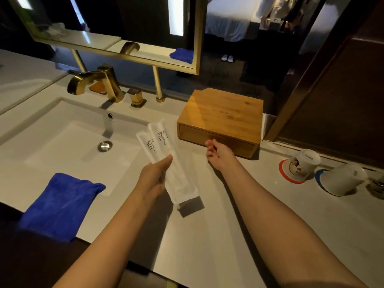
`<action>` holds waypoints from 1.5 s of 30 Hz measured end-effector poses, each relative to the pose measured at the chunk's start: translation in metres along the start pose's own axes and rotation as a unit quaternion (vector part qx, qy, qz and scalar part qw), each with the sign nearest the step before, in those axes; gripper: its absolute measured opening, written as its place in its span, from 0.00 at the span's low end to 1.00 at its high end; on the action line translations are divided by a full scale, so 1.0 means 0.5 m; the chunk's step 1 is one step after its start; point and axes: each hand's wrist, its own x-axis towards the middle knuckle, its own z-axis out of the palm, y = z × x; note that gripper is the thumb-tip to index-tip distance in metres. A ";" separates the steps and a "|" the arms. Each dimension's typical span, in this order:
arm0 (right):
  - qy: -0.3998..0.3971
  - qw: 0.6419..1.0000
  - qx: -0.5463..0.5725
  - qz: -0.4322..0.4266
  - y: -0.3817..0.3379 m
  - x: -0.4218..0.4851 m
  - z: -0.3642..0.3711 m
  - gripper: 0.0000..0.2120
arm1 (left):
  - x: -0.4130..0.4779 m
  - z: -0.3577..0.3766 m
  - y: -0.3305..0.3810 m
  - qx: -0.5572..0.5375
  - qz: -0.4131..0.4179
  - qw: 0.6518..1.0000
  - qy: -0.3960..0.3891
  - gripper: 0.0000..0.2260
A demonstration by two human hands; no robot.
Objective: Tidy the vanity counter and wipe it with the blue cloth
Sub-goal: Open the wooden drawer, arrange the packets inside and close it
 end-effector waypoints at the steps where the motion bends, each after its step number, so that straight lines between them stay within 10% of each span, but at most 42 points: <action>1: -0.004 1.000 0.010 -0.004 0.003 0.002 -0.001 0.10 | 0.002 -0.003 0.001 -0.001 0.000 1.000 -0.001 0.07; 20: 0.064 0.973 -0.199 -0.095 0.035 -0.070 -0.030 0.13 | 0.014 -0.001 -0.020 -0.001 0.001 1.000 -0.006 0.08; 22: 0.086 0.913 -0.359 -0.173 0.024 -0.086 -0.041 0.13 | 0.015 -0.005 -0.021 -0.001 0.000 1.000 -0.005 0.09; 26: 0.140 0.624 -0.605 -0.474 -0.022 -0.111 -0.073 0.06 | 0.023 -0.012 -0.019 -0.004 0.002 1.000 0.009 0.09; 30: 0.074 0.497 -0.766 -0.401 -0.051 -0.091 -0.102 0.11 | 0.021 -0.003 -0.024 0.001 0.000 1.000 0.006 0.09; 45: 0.099 0.522 -0.714 -0.456 -0.011 -0.073 -0.130 0.05 | 0.014 -0.026 -0.025 0.006 0.009 1.000 0.022 0.11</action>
